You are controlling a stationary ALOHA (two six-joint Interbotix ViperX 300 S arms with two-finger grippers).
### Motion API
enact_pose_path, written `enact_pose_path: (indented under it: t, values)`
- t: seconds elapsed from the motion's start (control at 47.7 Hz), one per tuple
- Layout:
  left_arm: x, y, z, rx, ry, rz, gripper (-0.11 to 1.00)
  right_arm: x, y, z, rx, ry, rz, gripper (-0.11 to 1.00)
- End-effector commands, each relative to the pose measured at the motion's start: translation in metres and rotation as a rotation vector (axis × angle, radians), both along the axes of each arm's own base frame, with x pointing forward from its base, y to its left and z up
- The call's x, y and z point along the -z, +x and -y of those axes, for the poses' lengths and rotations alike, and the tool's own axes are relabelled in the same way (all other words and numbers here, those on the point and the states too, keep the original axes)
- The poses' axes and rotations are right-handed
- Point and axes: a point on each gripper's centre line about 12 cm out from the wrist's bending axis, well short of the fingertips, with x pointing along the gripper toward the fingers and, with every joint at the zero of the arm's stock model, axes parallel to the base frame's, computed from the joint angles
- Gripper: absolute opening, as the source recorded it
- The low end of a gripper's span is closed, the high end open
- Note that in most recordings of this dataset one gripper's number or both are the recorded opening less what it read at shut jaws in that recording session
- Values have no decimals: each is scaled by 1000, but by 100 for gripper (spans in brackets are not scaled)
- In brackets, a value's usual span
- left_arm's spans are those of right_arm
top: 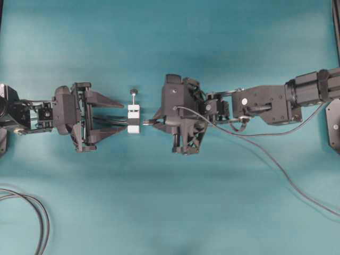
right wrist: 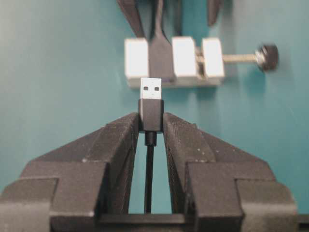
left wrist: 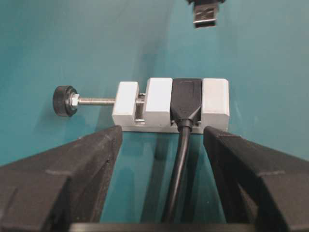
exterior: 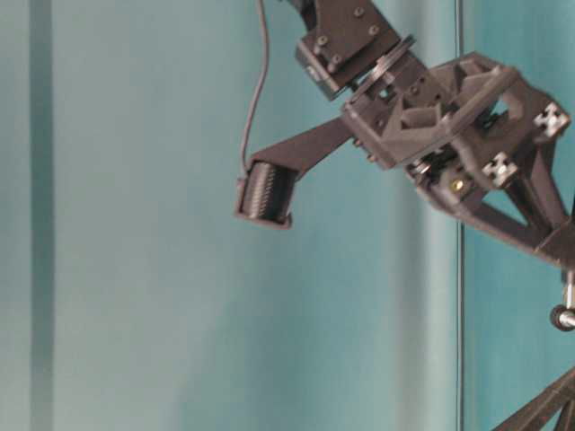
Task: Insert the USB cable into the female connector supported by the left arm.
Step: 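Lift the USB plug with the right gripper and carry it leftward, then align the USB plug with the female connector held by left gripper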
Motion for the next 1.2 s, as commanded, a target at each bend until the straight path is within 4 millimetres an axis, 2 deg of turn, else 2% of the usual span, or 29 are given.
enact_pose_path:
  t: [0.0, 0.336, 0.545, 0.692, 0.776, 0.944, 1.175]
  values:
    - [-4, 1, -1, -3, 4, 17, 76, -14, 7, -1, 9, 17, 42, 21]
    - [-4, 2, 0, 1, 5, 23, 76, -4, 0, -3, 41, 60, -49, 21]
    - [-5, 2, 0, 2, 6, 24, 76, 18, -12, -4, -10, 12, -48, 21]
    - [-6, 3, 0, 2, 7, 30, 76, 11, -15, -4, -22, 26, 157, 21]
    - [-5, 3, 0, 3, 6, 27, 76, 10, -16, -1, -17, 29, 206, 21]
    - [-5, 4, 1, 6, 7, 30, 76, 17, -13, 0, -18, 10, 135, 21]
    - [-8, 9, 2, 9, 8, 50, 76, 15, -9, -1, -28, -15, 54, 21]
